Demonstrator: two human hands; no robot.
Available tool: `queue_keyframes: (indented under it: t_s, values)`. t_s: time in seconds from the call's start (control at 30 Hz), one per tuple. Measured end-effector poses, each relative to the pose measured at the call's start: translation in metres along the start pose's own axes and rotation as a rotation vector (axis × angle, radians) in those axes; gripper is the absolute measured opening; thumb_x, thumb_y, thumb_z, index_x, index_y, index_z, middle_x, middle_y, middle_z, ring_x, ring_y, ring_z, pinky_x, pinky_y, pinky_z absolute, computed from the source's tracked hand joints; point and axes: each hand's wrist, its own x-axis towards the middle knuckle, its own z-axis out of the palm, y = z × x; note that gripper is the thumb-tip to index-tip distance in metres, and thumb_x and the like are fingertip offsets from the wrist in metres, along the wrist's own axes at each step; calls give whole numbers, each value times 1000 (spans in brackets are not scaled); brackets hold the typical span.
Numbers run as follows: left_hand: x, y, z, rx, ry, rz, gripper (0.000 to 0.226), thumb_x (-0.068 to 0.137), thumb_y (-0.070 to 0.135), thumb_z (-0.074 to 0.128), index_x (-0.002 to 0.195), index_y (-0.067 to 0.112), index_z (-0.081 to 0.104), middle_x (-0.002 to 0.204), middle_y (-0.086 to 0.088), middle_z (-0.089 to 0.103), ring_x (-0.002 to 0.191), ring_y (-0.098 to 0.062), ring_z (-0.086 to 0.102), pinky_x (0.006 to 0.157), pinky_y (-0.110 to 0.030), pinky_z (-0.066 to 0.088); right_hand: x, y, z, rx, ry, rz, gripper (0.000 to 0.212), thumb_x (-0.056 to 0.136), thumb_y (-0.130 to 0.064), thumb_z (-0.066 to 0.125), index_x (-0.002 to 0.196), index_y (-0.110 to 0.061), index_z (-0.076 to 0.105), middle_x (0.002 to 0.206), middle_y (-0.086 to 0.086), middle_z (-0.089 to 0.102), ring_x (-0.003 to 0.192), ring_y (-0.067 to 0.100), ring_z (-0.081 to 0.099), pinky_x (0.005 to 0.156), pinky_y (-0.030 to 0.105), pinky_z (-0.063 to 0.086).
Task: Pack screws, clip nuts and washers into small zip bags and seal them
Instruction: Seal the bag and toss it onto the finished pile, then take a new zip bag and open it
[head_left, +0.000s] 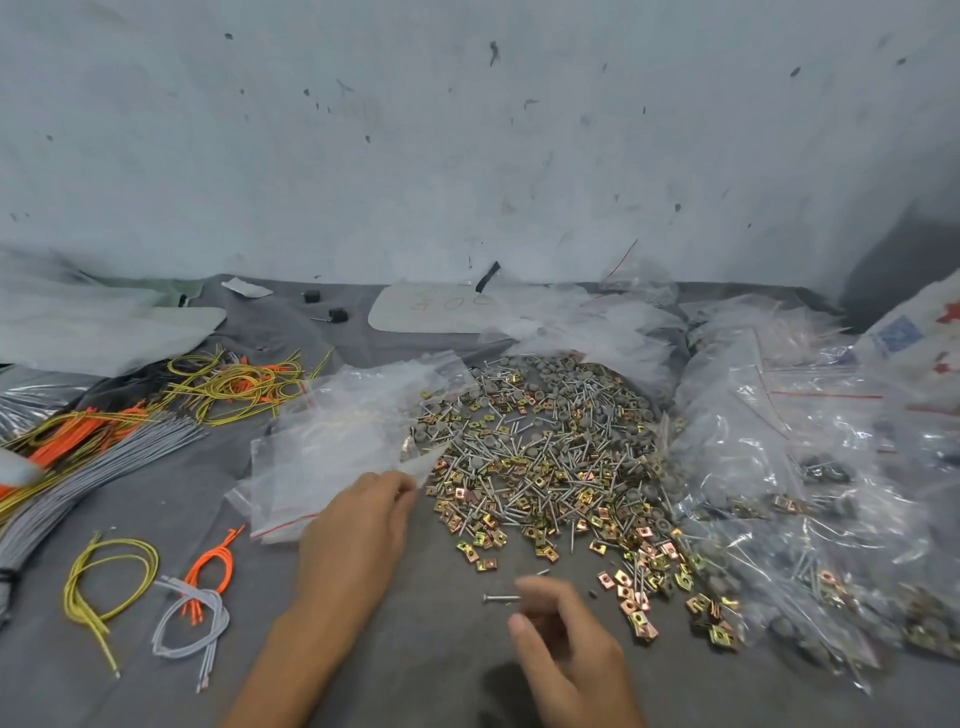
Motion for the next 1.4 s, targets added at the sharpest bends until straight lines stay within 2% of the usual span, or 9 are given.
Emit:
queue_keyframes:
  t_s: [0.1,0.2,0.33,0.43,0.63,0.8,0.97,1.13,1.4]
  values:
    - [-23,26,0,-230,-125,138,4,94,33,66,95,30,69,90,17,69,83,-4,63,75,-30,49,26,-14,0,9,-111,-43,61,96,-20,66,133,-63,45,108,-19,69,83,8,67,75,14,51]
    - [-31,44,1,-538,-240,93,8,88,25,76,81,26,71,71,16,67,63,0,56,63,-24,45,45,-27,4,-7,-234,-136,68,97,-14,63,146,-54,39,133,-23,53,112,6,62,93,24,53]
    - [-27,47,-3,-849,-246,-46,22,81,35,79,68,22,68,60,-6,62,56,-10,46,55,-31,36,54,-37,3,-17,-275,-213,24,91,-30,65,115,-28,69,124,-12,55,121,8,55,94,25,49]
    - [-23,39,-10,-885,-199,-94,22,73,44,78,73,23,69,52,7,53,51,-2,40,49,-18,31,58,-36,-9,-105,-274,-154,10,89,-39,73,92,-31,70,137,-17,45,135,-1,40,102,26,42]
    - [-11,8,-28,-940,-255,-293,38,60,51,86,87,27,74,68,4,67,60,-6,56,55,-14,43,60,-35,-29,224,-462,25,7,95,-13,68,93,-6,69,81,0,62,76,11,55,70,24,45]
    - [-30,12,-22,-161,179,-11,25,89,49,70,104,30,66,99,10,63,93,-14,57,81,-27,40,56,-36,-13,362,-372,139,13,94,-8,69,86,3,67,67,7,63,59,16,58,56,25,51]
    - [-70,41,-7,-485,-198,-24,47,64,58,83,98,45,53,86,17,60,73,-3,56,64,-15,42,57,-36,13,383,-236,148,23,88,-9,76,74,-6,58,57,4,55,51,11,48,48,21,39]
    - [-62,28,-4,-715,-258,-147,38,72,23,89,93,43,64,81,0,67,58,-4,50,59,-22,46,56,-36,16,362,-274,137,21,89,-13,76,79,-4,59,62,10,57,53,10,51,49,21,42]
    - [-58,17,-4,-747,-297,-212,15,85,9,77,90,23,73,77,-1,74,67,-12,65,74,-37,53,51,-34,11,358,-416,115,8,94,-6,68,101,-7,71,77,0,64,71,6,56,63,22,49]
